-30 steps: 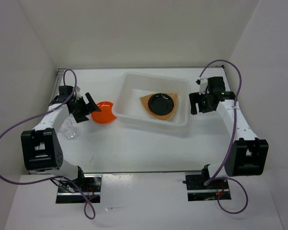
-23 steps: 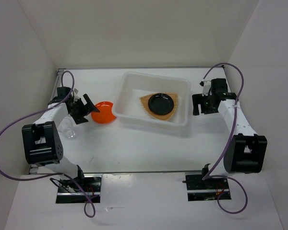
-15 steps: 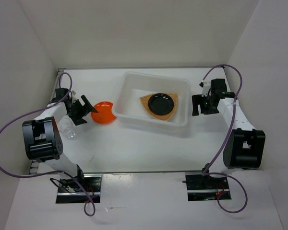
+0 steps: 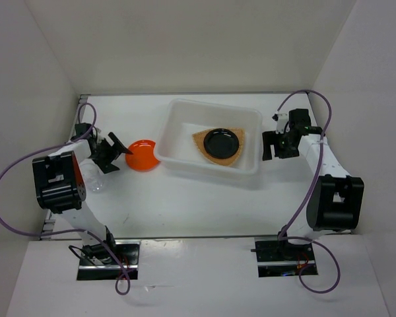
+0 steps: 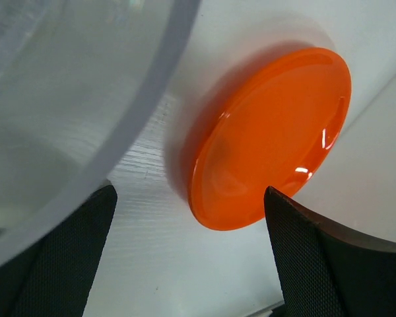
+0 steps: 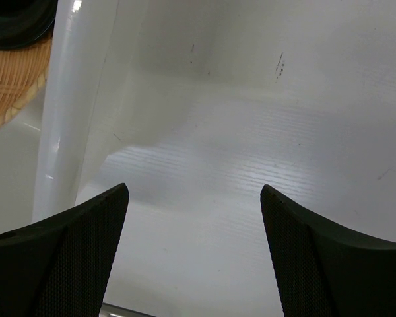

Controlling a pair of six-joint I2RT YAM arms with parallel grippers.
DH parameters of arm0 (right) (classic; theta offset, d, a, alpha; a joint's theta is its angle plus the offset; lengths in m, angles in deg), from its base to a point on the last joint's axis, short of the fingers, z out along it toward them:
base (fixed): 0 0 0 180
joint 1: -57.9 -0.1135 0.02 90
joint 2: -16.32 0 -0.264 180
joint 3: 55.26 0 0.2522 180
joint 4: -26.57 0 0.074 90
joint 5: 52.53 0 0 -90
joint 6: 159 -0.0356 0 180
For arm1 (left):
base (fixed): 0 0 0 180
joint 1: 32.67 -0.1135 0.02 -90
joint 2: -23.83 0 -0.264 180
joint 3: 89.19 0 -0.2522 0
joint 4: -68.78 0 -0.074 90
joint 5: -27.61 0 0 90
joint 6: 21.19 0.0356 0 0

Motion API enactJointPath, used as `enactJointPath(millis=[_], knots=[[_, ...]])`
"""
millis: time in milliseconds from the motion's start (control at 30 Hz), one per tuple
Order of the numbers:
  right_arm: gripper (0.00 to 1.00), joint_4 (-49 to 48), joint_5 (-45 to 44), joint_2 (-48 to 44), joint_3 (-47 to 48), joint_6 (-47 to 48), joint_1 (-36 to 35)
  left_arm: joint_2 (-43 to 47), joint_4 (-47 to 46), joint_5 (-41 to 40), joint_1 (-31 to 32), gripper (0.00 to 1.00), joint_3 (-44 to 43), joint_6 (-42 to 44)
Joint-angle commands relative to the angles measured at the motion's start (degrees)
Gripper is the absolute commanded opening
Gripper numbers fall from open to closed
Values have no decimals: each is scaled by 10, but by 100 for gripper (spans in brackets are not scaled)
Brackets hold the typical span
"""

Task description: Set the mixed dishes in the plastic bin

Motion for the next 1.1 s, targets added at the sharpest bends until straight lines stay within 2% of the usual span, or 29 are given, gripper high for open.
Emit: enactJointPath(millis=[0, 400, 533, 800, 1067], knots=[[86, -16, 10, 6, -2, 5, 3, -30, -22, 36, -2, 100, -18, -10], [86, -16, 10, 12, -2, 5, 8, -70, -36, 72, 4, 100, -35, -5], [86, -16, 10, 12, -2, 5, 8, -75, -41, 84, 16, 95, -35, 1], [86, -16, 10, 12, -2, 5, 13, -93, -46, 121, 22, 73, -35, 12], [86, -16, 10, 12, -2, 10, 18, -104, -46, 139, 22, 43, -35, 23]])
